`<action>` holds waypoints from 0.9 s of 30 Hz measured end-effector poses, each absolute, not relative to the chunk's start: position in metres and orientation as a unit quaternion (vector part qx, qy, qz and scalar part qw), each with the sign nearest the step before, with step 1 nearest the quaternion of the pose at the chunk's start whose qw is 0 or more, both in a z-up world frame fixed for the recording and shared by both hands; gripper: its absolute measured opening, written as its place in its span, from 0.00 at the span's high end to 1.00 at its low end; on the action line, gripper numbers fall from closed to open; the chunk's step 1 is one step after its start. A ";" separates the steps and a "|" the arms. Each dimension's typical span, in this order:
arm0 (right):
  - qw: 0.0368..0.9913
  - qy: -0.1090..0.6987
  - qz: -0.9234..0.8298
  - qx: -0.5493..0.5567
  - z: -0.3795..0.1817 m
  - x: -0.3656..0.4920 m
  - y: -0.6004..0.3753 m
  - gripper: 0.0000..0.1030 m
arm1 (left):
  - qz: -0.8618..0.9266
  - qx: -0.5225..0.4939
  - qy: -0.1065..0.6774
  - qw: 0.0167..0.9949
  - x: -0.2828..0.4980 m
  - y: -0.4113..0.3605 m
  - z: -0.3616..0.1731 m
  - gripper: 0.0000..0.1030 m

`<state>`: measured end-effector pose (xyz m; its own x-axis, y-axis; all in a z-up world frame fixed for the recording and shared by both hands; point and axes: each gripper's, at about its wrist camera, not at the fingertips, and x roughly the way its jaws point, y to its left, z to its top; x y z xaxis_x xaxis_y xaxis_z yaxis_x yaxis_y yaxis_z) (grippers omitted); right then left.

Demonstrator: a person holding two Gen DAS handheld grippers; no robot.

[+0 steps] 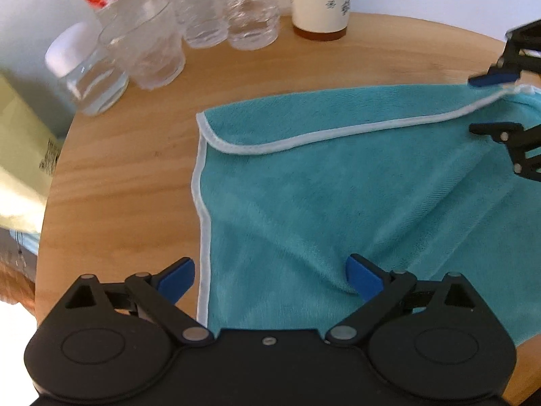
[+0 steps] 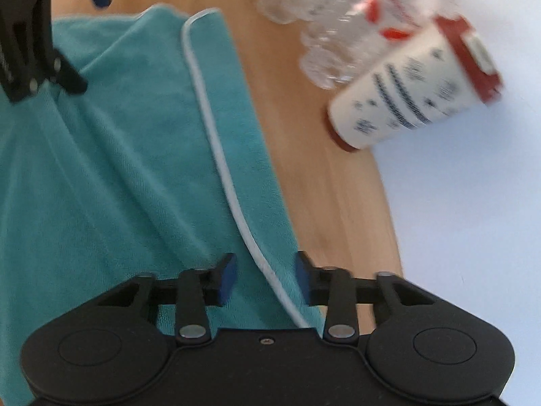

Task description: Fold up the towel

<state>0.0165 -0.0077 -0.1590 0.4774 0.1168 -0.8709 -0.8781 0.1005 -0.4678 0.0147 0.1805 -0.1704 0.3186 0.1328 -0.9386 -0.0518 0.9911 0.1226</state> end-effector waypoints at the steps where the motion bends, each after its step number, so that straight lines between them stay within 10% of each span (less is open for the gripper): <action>1: 0.653 0.350 0.381 -0.553 -0.159 0.021 -0.007 0.84 | 0.057 0.034 0.583 0.809 0.014 0.181 -0.170 0.04; 11: 0.755 0.379 0.316 -0.430 -0.131 0.104 -0.009 0.93 | 0.083 0.019 0.589 0.803 0.023 0.189 -0.156 0.05; 27: 0.743 0.496 0.328 -0.307 -0.112 0.066 -0.066 0.68 | 0.072 0.018 0.581 0.810 0.096 0.205 -0.162 0.05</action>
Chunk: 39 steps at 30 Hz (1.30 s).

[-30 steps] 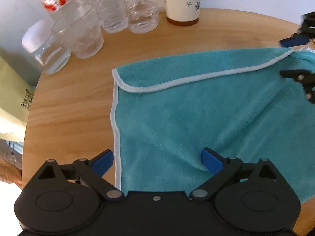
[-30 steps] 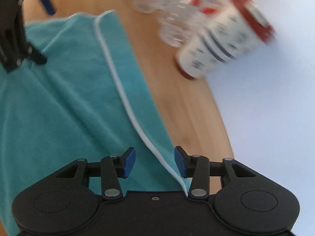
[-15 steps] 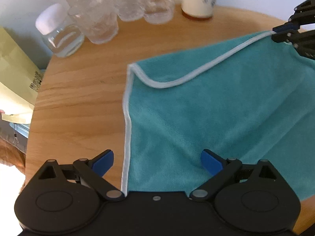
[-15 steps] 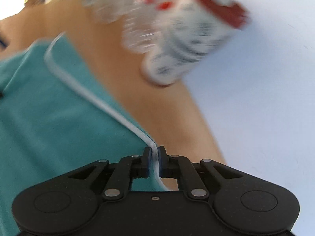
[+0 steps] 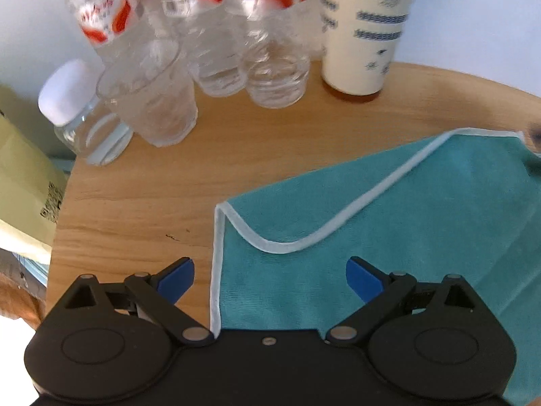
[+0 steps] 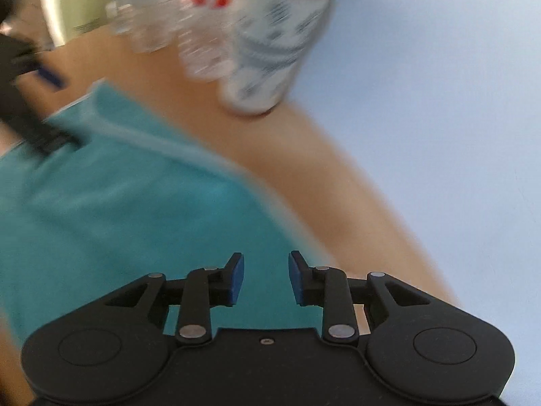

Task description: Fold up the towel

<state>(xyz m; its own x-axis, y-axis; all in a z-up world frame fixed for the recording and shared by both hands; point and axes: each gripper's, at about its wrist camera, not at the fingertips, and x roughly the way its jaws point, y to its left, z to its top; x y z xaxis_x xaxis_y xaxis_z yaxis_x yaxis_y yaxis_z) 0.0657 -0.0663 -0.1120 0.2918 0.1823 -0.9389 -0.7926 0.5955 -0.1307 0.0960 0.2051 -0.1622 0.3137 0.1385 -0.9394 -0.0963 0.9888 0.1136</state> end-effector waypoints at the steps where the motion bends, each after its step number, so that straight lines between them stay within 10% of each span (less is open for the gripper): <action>1: 0.743 0.502 0.326 -0.300 -0.110 0.054 -0.072 0.68 | 0.064 0.022 0.586 0.808 0.097 0.207 -0.164 0.05; 8: 0.740 0.543 0.292 -0.268 -0.115 0.000 -0.096 0.67 | 0.025 0.072 0.560 0.825 0.096 0.211 -0.167 0.08; 21: 0.738 0.583 0.231 -0.248 -0.131 -0.043 -0.129 0.60 | -0.087 0.146 0.515 0.840 0.100 0.194 -0.164 0.84; 36: 0.729 0.620 0.201 -0.211 -0.132 -0.062 -0.147 0.60 | 0.012 0.055 0.485 0.873 0.148 0.219 -0.157 0.86; 39: 0.725 0.623 0.202 -0.212 -0.132 -0.066 -0.148 0.60 | 0.042 0.021 0.483 0.874 0.164 0.223 -0.159 0.71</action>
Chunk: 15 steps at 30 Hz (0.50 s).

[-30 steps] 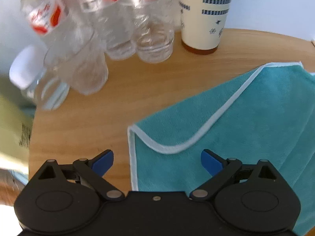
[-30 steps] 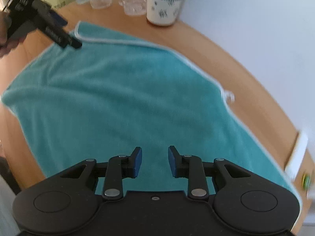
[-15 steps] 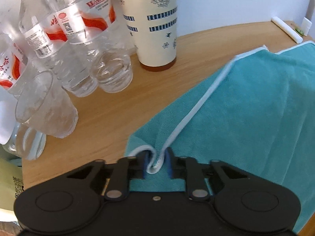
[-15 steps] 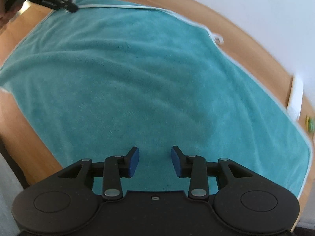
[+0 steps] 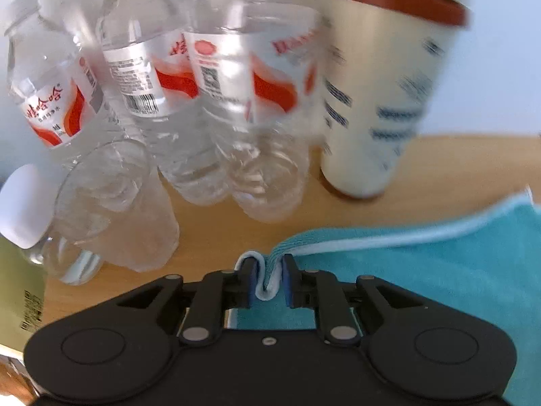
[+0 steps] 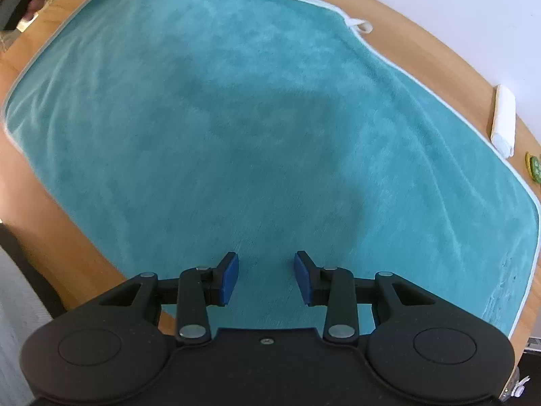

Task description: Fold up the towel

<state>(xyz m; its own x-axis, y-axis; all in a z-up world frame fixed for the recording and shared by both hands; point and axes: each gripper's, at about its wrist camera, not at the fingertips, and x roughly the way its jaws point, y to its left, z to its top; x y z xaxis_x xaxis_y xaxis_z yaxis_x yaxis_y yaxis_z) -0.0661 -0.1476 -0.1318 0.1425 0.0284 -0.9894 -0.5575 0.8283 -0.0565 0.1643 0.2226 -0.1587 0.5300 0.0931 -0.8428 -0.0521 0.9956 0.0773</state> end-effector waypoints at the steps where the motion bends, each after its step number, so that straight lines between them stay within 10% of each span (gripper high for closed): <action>1: 0.723 0.625 0.203 -0.213 -0.132 -0.068 -0.148 0.60 | 0.050 0.009 0.486 0.872 0.170 0.223 -0.159 0.66; 5: 0.723 0.623 0.206 -0.215 -0.132 -0.073 -0.151 0.60 | 0.061 0.021 0.478 0.876 0.163 0.222 -0.154 0.36; 15: 0.744 0.608 0.185 -0.205 -0.119 -0.076 -0.188 0.59 | 0.024 0.084 0.496 0.864 0.069 0.205 -0.151 0.25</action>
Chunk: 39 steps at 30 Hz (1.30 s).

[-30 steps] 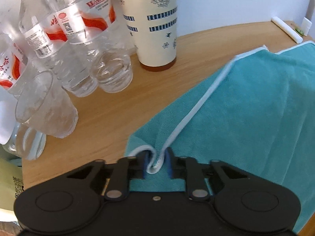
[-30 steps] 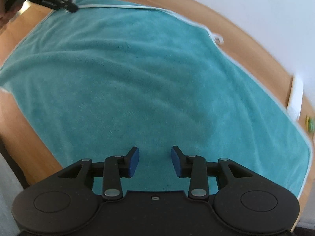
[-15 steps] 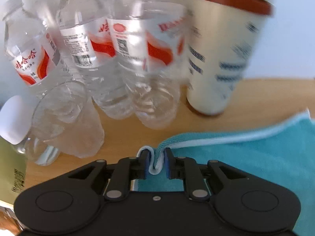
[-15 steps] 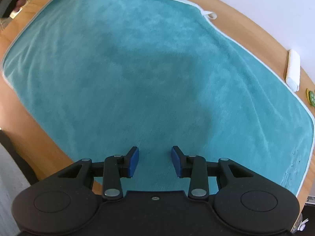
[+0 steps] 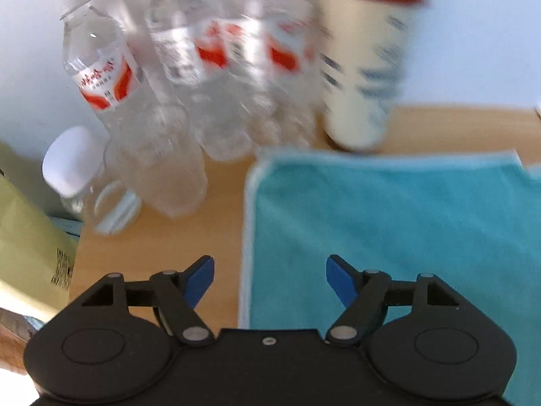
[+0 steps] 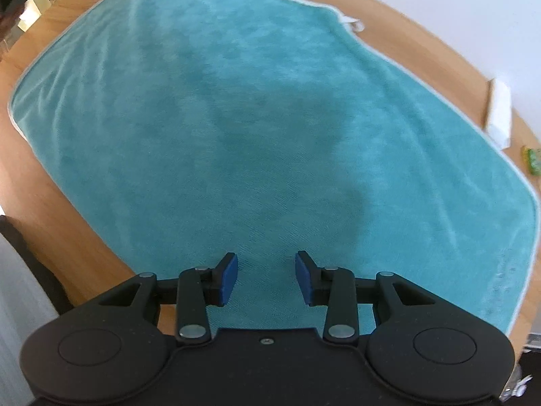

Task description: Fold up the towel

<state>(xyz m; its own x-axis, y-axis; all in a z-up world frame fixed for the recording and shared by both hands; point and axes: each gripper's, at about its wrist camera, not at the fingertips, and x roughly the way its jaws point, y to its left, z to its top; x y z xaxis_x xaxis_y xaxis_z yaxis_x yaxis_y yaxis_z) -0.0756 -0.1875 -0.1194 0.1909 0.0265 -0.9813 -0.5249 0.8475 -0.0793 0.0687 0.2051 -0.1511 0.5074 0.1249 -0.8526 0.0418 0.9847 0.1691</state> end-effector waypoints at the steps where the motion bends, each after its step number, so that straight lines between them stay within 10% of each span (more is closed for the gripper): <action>1: 0.751 0.606 0.176 -0.197 -0.117 -0.075 -0.196 0.59 | 0.011 0.092 0.494 0.865 0.056 0.199 -0.152 0.24; 39: 0.774 0.621 0.054 -0.113 -0.104 -0.083 -0.356 0.57 | -0.009 0.114 0.598 0.793 -0.060 0.178 -0.124 0.22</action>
